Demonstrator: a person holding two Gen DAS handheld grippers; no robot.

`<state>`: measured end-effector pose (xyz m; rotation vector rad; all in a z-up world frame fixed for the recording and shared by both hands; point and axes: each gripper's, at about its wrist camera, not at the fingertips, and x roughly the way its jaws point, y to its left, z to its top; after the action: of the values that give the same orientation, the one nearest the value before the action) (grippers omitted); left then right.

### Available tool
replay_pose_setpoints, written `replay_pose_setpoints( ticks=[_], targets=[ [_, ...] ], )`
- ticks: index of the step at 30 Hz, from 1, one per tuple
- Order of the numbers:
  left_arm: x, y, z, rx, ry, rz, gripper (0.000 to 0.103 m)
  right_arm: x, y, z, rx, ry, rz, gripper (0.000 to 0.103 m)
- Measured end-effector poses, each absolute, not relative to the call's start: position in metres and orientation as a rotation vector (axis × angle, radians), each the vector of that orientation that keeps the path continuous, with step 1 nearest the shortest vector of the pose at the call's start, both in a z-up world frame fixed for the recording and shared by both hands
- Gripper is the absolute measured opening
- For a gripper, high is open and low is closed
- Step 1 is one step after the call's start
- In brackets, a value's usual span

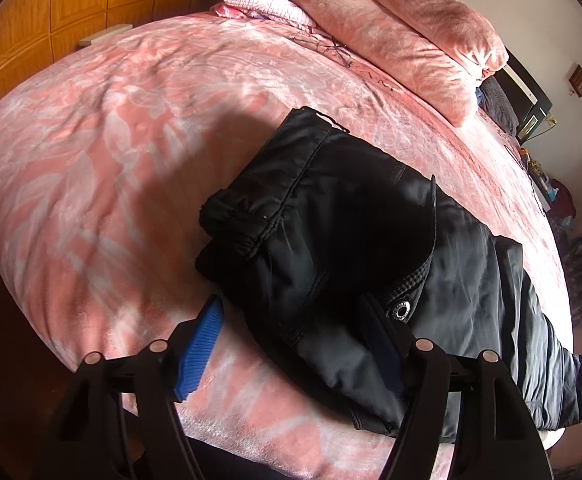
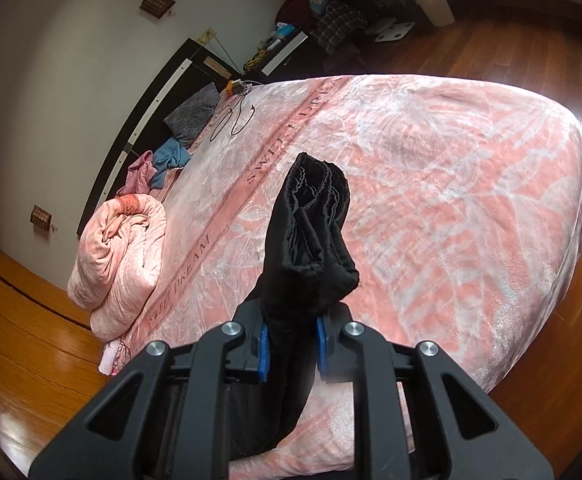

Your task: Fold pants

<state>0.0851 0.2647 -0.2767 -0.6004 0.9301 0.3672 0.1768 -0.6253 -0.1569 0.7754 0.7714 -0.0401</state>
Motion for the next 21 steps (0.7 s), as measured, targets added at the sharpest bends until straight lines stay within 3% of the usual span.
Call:
replay_pose_setpoints(
  ticks=[21],
  targets=[
    [0.077,0.267,-0.280,-0.639,0.908,0.353,0.078,0.177,-0.538,-0.080,0.495,0.742,-0.009,0.014]
  ],
)
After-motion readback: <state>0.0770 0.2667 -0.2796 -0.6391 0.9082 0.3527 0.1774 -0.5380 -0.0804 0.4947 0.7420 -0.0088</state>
